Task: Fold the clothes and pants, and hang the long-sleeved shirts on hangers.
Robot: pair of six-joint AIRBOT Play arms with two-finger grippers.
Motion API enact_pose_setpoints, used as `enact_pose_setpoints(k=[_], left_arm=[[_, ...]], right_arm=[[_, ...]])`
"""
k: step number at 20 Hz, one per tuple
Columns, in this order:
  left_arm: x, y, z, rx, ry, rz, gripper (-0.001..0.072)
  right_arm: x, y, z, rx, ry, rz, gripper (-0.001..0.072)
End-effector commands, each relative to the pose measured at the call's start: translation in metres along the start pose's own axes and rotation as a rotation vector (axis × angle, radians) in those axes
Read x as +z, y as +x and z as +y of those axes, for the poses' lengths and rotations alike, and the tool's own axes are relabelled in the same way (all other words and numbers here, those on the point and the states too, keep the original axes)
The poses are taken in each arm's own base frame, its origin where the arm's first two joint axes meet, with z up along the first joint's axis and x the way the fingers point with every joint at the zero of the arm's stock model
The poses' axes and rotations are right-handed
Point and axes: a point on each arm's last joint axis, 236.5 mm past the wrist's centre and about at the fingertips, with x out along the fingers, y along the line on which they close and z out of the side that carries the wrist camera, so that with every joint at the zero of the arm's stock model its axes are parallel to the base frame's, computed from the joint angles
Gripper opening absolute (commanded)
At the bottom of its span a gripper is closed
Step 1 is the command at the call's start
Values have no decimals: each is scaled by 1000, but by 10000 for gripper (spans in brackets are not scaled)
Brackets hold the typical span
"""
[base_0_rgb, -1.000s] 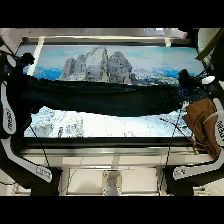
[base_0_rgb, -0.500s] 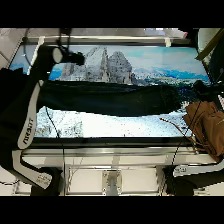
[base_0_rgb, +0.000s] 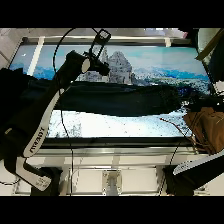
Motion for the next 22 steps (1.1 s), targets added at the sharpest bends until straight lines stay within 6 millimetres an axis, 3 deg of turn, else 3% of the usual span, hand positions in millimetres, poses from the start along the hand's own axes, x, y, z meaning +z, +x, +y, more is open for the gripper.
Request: enact_pose_setpoints(k=[1,7,12,13,14,15,16,17,18,20,22], left_arm=[[-8,-1,-6,-10,-18,37,484],[-19,-1,-8,-18,-18,86,484],[-22,3,-10,-21,-18,94,485],[-24,6,-13,-31,-24,99,485],[-27,10,-18,-49,-37,105,484],[-31,16,-27,-80,-58,117,477],[-35,23,-38,-117,-85,128,368],[-41,31,-51,-160,-115,143,152],[-48,40,-69,-211,-145,162,18],[-60,55,-107,-312,-205,201,12],[-72,67,-154,-433,-234,239,12]], right_arm=[[0,21,5,121,-15,12,693],[-10,35,24,150,-77,63,663],[-13,65,45,120,-121,83,655],[-13,71,49,113,-113,86,604],[-16,76,54,113,-122,94,492],[-19,79,59,118,-130,106,248],[-22,79,64,127,-134,117,52],[-25,76,72,151,-135,129,36],[-28,68,83,186,-141,142,37],[-30,45,114,263,-171,163,36],[-29,13,169,383,-227,154,36]])
